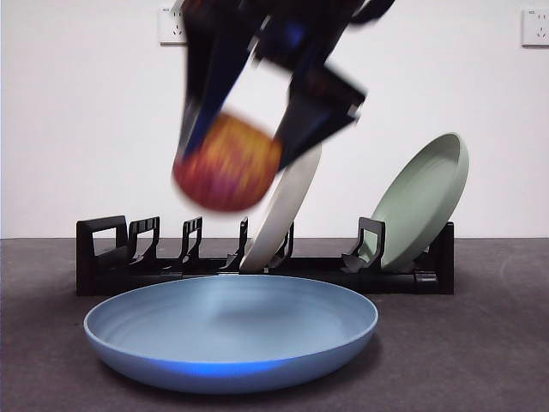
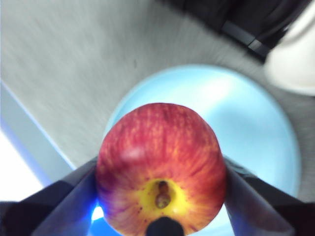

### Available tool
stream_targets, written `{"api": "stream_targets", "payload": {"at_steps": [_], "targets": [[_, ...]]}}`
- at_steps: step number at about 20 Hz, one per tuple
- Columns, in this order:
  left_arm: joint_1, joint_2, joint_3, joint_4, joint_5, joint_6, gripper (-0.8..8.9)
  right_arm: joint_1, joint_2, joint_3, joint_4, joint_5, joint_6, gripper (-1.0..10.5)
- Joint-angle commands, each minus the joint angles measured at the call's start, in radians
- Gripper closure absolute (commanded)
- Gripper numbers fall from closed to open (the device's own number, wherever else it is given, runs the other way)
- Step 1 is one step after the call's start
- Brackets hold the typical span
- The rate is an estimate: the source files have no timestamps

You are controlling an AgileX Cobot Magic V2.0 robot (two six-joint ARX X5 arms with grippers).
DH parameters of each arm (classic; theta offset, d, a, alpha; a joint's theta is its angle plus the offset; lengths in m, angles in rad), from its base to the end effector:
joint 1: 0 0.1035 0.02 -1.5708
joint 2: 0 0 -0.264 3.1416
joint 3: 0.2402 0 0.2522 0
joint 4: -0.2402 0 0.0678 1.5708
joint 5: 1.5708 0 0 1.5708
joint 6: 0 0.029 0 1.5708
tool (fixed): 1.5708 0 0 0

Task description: Take the blue plate from the plate rack,put the plate on the table,take the apple from the table,put the apple in the plate

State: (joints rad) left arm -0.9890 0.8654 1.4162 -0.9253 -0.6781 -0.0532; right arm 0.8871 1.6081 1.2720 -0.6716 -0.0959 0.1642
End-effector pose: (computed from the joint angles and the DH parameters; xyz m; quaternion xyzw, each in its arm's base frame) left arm 0.0758 -0.0821 0.4508 0.1120 0.1291 -0.1487 0.9740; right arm 0.2079 0.2595 0.2614 -0.1221 0.4779 0.3754 0.7847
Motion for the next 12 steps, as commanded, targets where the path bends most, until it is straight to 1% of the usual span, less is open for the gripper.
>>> {"api": "stream_targets", "payload": {"at_steps": [1,5,7,8,11,12], "targets": [[0.003,-0.004,-0.003,-0.007,0.000,-0.007,4.36,0.005,0.089,0.006,0.013,0.024,-0.008,9.6],[0.003,-0.004,-0.003,-0.021,0.000,-0.008,4.36,0.003,0.221,0.006,0.015,0.028,-0.011,9.6],[0.003,-0.004,-0.003,-0.021,0.000,-0.007,4.36,0.004,0.257,0.006,0.011,0.027,-0.025,9.1],[0.003,-0.004,-0.003,-0.026,0.000,-0.008,4.36,0.004,0.259,0.006,0.008,0.027,-0.024,8.3],[0.003,-0.004,-0.003,-0.055,-0.001,-0.012,4.36,0.011,0.256,0.006,0.010,0.026,-0.024,4.6],[0.003,-0.004,-0.003,-0.061,0.000,-0.022,4.36,0.010,0.256,0.006,0.010,0.028,-0.024,4.0]]}}
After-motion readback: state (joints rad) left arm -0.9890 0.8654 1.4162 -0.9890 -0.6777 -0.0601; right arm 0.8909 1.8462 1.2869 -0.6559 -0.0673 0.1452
